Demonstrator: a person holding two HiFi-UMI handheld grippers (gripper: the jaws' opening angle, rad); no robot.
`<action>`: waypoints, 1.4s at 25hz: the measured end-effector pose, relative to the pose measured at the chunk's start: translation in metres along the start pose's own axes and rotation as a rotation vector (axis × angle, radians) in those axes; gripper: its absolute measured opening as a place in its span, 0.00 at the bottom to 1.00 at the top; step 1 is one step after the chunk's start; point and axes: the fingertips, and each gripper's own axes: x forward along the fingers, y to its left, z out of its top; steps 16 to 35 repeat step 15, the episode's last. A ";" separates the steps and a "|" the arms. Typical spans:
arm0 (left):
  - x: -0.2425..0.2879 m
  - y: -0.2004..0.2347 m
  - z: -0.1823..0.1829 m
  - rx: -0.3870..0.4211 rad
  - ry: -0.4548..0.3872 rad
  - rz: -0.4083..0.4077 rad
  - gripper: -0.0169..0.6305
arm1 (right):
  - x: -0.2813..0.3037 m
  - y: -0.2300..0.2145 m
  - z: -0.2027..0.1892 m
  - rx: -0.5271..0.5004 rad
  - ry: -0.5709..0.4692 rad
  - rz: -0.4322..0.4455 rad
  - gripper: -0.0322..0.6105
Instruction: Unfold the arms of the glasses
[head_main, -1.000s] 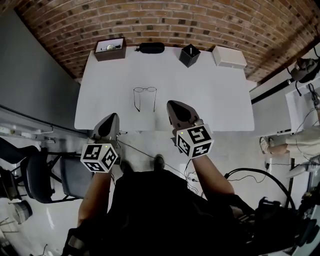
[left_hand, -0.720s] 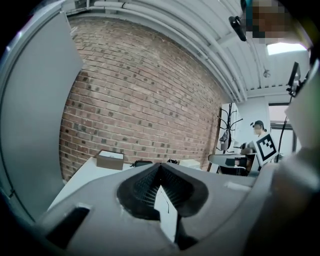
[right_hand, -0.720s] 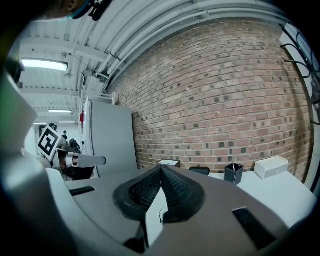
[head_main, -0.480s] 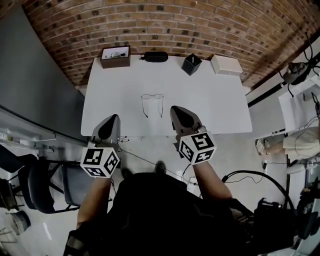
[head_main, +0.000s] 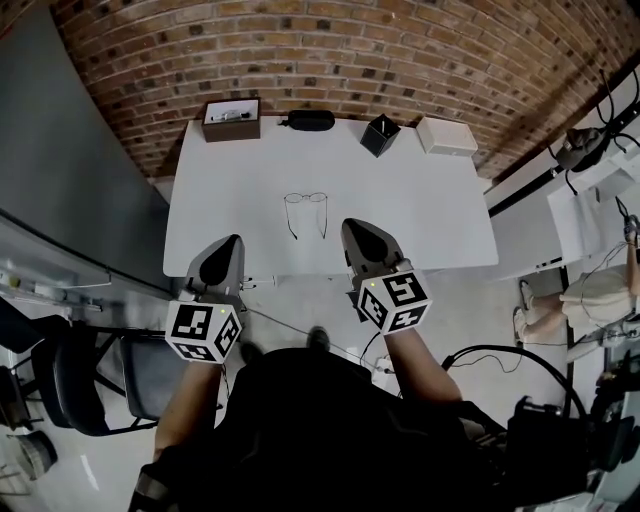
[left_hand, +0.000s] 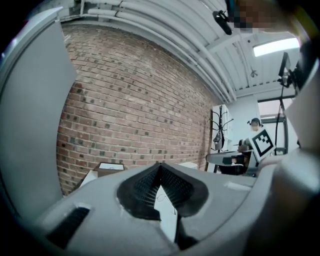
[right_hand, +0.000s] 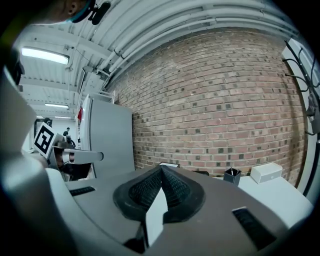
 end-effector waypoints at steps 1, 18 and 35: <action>0.000 -0.001 0.000 0.003 0.000 -0.007 0.04 | -0.001 -0.002 -0.001 0.000 0.002 -0.007 0.06; -0.008 0.011 0.003 -0.038 -0.004 0.038 0.04 | 0.000 -0.009 0.008 0.009 -0.022 -0.018 0.06; -0.008 0.011 0.003 -0.038 -0.004 0.038 0.04 | 0.000 -0.009 0.008 0.009 -0.022 -0.018 0.06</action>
